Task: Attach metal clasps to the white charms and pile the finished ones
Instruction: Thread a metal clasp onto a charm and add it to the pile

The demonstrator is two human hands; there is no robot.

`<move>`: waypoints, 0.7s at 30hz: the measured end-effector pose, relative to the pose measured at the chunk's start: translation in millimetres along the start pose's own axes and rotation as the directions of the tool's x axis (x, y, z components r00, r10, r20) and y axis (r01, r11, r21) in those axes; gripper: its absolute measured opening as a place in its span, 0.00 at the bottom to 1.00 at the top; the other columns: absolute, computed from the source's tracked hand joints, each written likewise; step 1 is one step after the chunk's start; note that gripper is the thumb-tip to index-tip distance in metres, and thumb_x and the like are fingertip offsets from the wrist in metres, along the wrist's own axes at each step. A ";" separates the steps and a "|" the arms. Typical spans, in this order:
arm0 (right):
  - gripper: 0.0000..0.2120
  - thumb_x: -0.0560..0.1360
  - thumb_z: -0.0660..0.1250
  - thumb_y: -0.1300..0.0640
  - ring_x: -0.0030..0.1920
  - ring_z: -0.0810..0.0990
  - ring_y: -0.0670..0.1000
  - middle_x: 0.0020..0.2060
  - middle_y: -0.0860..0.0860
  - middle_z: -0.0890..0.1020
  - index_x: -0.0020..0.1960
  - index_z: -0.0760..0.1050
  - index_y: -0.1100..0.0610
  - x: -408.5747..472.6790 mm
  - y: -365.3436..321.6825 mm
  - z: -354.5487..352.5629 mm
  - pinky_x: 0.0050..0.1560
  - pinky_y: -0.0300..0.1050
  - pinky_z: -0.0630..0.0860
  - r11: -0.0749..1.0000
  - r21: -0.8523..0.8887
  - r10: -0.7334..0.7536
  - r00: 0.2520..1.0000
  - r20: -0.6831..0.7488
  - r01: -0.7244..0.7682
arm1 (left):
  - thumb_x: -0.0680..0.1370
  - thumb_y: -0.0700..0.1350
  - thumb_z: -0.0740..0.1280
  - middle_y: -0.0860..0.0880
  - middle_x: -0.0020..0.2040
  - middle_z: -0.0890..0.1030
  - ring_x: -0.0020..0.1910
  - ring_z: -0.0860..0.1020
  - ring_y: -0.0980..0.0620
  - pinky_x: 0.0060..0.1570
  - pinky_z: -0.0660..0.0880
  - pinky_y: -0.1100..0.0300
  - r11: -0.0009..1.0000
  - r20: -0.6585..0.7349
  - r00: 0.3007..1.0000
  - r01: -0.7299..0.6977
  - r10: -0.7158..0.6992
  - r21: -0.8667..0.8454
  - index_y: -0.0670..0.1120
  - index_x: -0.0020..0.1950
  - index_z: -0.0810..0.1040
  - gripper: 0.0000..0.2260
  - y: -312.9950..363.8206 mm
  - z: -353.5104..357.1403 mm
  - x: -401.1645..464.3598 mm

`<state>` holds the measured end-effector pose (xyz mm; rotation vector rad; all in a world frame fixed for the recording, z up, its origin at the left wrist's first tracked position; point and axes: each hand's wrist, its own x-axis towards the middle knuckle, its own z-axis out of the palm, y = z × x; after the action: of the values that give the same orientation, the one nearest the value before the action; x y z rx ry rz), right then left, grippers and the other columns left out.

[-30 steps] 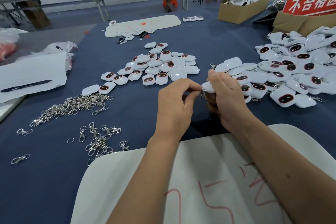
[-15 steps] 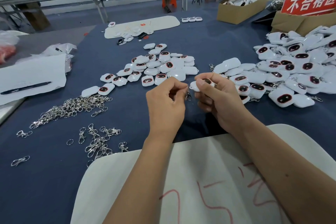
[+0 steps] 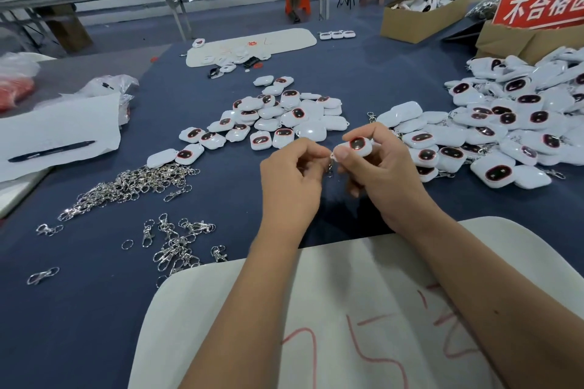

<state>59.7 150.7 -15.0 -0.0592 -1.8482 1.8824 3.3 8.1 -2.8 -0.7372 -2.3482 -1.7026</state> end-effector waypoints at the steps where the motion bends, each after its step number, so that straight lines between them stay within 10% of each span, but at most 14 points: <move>1: 0.09 0.79 0.73 0.60 0.31 0.76 0.49 0.34 0.52 0.82 0.55 0.75 0.58 0.8 -0.4 -1.0 0.27 0.41 0.73 0.997 0.072 0.023 1.000 -0.007 -0.022 | 0.77 0.36 0.73 0.54 0.39 0.85 0.39 0.82 0.58 0.43 0.77 0.66 0.989 -0.024 0.996 0.081 -0.085 -0.126 0.47 0.45 0.84 0.06 3.4 4.9 -1.4; 5: 0.14 0.77 0.75 0.54 0.31 0.77 0.47 0.37 0.54 0.83 0.57 0.76 0.58 3.3 -0.4 -4.6 0.29 0.38 0.72 0.960 0.269 0.079 0.997 0.012 -0.080 | 0.79 0.40 0.73 0.49 0.42 0.87 0.43 0.83 0.54 0.49 0.81 0.60 0.818 0.097 0.938 0.339 -0.333 -0.465 0.46 0.49 0.84 0.02 10.4 19.8 -5.9; 13: 0.14 0.74 0.75 0.59 0.31 0.74 0.48 0.42 0.57 0.86 0.59 0.79 0.56 4.8 4.5 -5.6 0.32 0.39 0.74 0.949 0.272 0.146 0.987 0.068 -0.159 | 0.78 0.34 0.71 0.48 0.38 0.86 0.38 0.85 0.54 0.40 0.80 0.65 0.631 0.061 0.891 0.366 -0.450 -0.684 0.42 0.49 0.83 0.04 14.8 14.2 -4.5; 21: 0.13 0.77 0.73 0.63 0.32 0.75 0.47 0.40 0.57 0.85 0.60 0.77 0.59 2.5 0.8 -3.6 0.32 0.39 0.73 0.949 0.270 0.159 0.987 0.037 -0.163 | 0.75 0.33 0.74 0.47 0.39 0.86 0.43 0.85 0.48 0.49 0.82 0.56 0.866 -0.056 0.952 0.248 -0.301 -0.435 0.47 0.43 0.85 0.09 5.6 8.3 1.3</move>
<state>58.6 155.0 -15.4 -0.1058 -1.6178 2.2400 6.2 17.4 -0.4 -0.3388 -2.0983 -2.3526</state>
